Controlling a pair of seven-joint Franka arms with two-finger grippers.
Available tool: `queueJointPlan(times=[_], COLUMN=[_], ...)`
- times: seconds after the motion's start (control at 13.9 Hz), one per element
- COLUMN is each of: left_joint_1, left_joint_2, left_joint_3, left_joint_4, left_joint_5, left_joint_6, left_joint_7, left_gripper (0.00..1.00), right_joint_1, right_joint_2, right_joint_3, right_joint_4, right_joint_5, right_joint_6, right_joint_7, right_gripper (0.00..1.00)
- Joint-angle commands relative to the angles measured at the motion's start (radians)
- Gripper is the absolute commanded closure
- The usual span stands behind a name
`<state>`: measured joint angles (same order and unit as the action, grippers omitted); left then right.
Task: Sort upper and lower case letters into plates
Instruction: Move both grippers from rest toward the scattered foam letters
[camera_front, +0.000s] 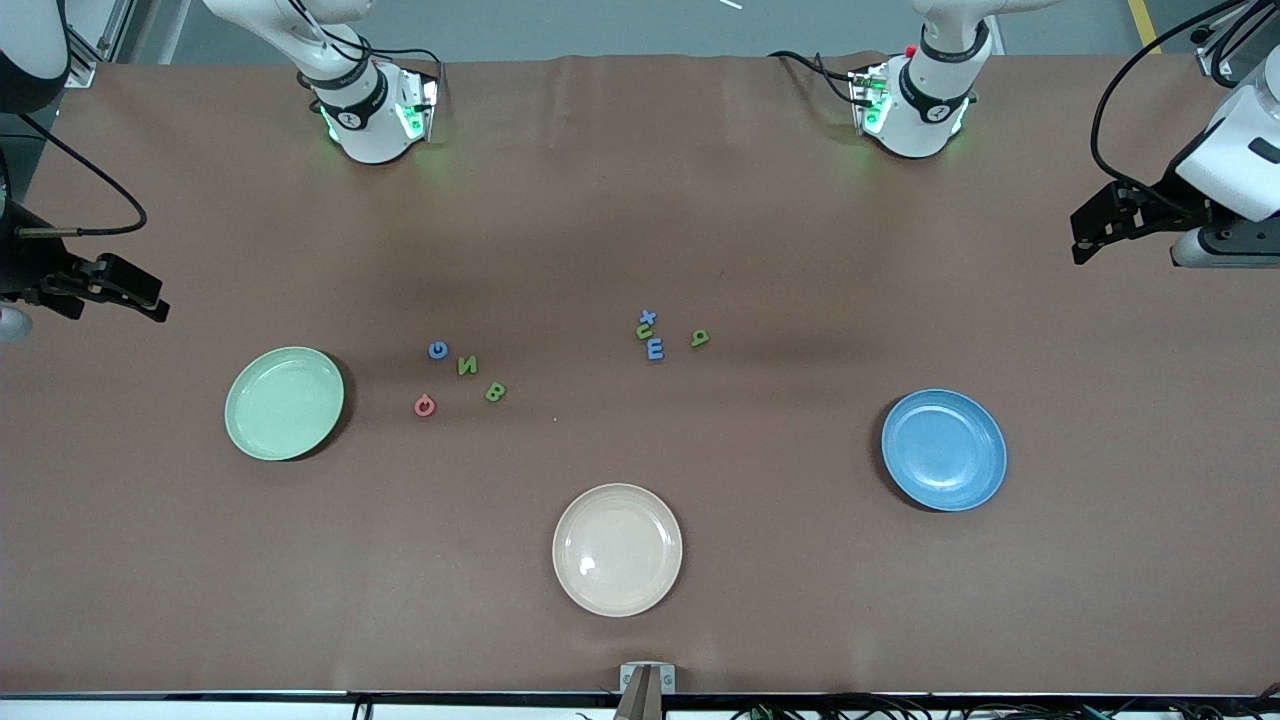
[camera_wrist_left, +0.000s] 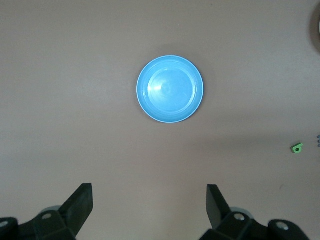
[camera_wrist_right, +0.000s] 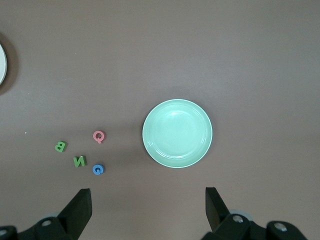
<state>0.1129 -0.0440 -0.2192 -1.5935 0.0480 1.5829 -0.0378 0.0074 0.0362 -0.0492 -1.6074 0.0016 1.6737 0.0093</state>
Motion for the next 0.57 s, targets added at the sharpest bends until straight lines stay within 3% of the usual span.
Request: queueJointPlan(times=[0.0, 0.5], left_joint_1=[0.005, -0.022], left_joint_2=[0.006, 0.074], left_joint_3=[-0.005, -0.028], left_joint_4=[0.023, 0.023], left_joint_5=[0.004, 0.001], left_joint_6=[-0.029, -0.029], left_joint_7=[0.013, -0.016], left_gripper=[0.00, 0.00], right_joint_1=[0.000, 0.019], right_joint_2=[0.002, 0.020], right_joint_3=[0.005, 0.006], right_joint_4=[0.004, -0.009], right_joint_5=[-0.006, 0.000], right_joint_6=[-0.008, 0.001], right_joint_7=[0.018, 0.049], right_gripper=[0.00, 0.00])
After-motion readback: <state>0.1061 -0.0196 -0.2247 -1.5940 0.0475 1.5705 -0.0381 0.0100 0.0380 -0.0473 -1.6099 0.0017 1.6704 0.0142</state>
